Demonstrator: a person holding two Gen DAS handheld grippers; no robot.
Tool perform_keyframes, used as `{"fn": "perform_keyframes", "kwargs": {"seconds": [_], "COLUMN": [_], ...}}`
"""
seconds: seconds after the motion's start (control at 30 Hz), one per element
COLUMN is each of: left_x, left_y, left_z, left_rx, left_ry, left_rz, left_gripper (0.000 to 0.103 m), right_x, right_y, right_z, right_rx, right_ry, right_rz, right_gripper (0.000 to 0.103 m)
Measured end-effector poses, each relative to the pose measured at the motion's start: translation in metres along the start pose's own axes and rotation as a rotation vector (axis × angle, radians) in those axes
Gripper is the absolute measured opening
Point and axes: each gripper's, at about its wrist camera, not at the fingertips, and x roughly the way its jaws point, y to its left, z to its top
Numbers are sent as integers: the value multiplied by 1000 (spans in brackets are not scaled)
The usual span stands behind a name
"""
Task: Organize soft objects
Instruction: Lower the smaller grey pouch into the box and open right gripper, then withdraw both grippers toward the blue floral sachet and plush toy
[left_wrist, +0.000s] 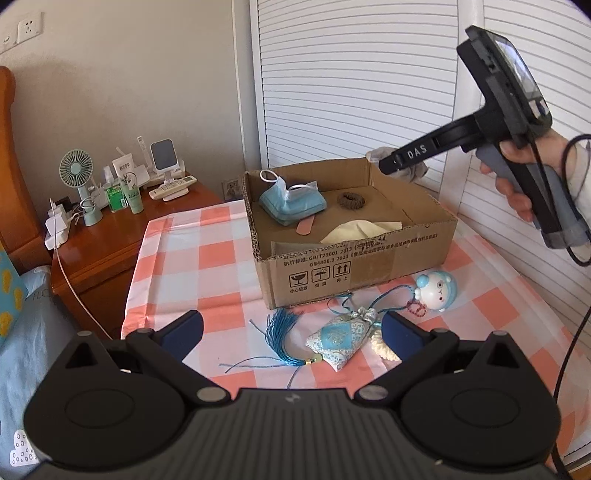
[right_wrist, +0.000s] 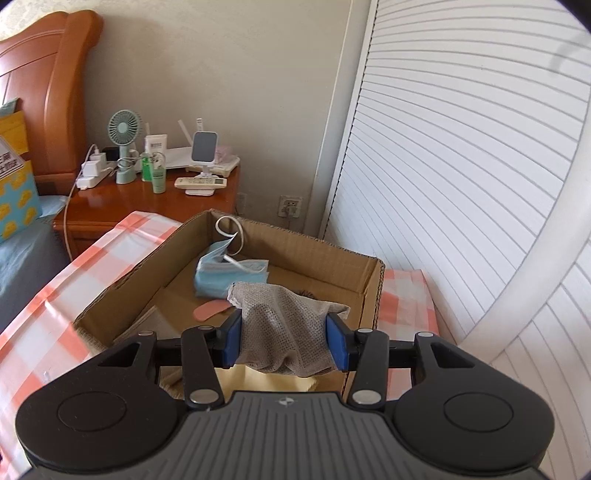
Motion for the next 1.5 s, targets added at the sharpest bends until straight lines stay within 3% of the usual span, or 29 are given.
{"fn": "perform_keyframes", "kwargs": {"seconds": [0.17, 0.23, 0.3, 0.5, 0.67, 0.97, 1.2, 1.5], "left_x": [10, 13, 15, 13, 5, -6, -5, -3], "left_y": [7, 8, 9, 7, 5, 7, 9, 7], "left_z": [-6, -7, -8, -12, -16, -20, -25, -27], "left_rx": [-28, -35, -40, -41, -44, -51, -57, -49], "left_ry": [32, 43, 50, 57, 47, 29, 44, 57], "left_rz": [3, 4, 0, -9, -17, -12, -7, -11], "left_gripper": [102, 102, 102, 102, 102, 102, 102, 102], "right_x": [32, 43, 53, 49, 19, -26, -26, 4], "right_y": [-8, -10, -12, -14, -5, 17, 26, 35], "right_z": [20, 25, 28, 15, 2, -39, -84, -124], "right_rx": [14, 20, 27, 83, 66, 62, 130, 175], "right_ry": [17, 17, 22, 33, 11, -13, 47, 143], "right_rz": [-11, -23, -36, -40, -40, -60, -67, -114], "right_gripper": [54, 67, 89, 98, 103, 103, 103, 103]}}
